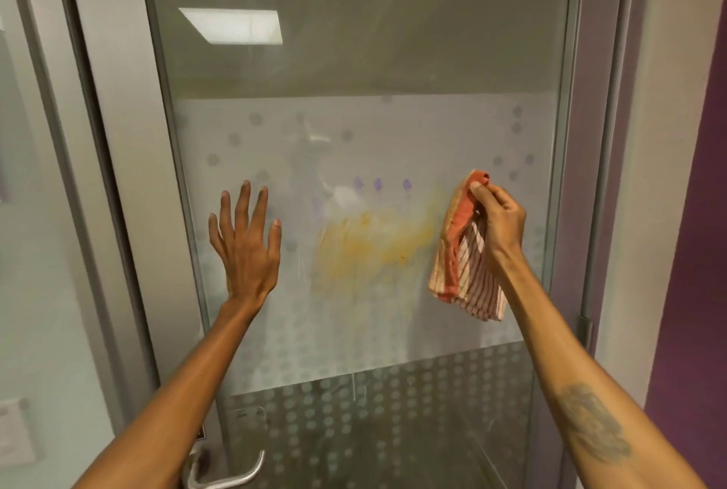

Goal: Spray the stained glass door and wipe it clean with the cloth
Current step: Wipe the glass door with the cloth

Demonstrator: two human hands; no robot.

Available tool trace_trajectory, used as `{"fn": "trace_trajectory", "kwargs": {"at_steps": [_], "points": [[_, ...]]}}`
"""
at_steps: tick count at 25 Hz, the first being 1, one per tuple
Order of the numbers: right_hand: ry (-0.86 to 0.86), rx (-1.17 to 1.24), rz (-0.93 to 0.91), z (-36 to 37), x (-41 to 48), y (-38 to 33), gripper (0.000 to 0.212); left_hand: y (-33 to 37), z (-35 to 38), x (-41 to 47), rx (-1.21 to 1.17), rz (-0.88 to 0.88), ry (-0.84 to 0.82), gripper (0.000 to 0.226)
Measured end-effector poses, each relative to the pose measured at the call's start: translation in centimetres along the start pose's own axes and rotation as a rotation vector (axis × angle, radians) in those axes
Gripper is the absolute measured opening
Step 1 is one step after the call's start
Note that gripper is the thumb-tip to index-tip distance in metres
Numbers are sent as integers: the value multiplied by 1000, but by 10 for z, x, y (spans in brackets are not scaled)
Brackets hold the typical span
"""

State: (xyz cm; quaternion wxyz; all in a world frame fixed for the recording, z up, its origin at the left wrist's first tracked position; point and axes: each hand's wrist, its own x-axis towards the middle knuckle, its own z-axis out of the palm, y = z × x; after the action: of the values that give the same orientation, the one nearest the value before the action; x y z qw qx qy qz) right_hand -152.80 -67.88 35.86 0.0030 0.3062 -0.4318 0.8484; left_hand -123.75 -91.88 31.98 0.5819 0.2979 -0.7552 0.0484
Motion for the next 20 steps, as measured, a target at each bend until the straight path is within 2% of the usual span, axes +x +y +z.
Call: {"fn": "trace_trajectory", "kwargs": {"at_steps": [2, 5, 9, 15, 20], "points": [[-38, -51, -39, 17, 15, 5, 20, -2, 10, 9, 27, -5, -9, 58], [-51, -186, -66, 27, 24, 20, 44, -6, 27, 14, 74, -19, 11, 60], [-66, -307, -202, 22, 28, 38, 41, -17, 45, 15, 119, 4, 94, 58], [-148, -630, -526, 12, 35, 67, 46, -21, 62, 16, 228, 6, 212, 58], [-100, -875, -689, 15, 30, 87, 71, -25, 65, 17, 252, 26, 255, 59]]}}
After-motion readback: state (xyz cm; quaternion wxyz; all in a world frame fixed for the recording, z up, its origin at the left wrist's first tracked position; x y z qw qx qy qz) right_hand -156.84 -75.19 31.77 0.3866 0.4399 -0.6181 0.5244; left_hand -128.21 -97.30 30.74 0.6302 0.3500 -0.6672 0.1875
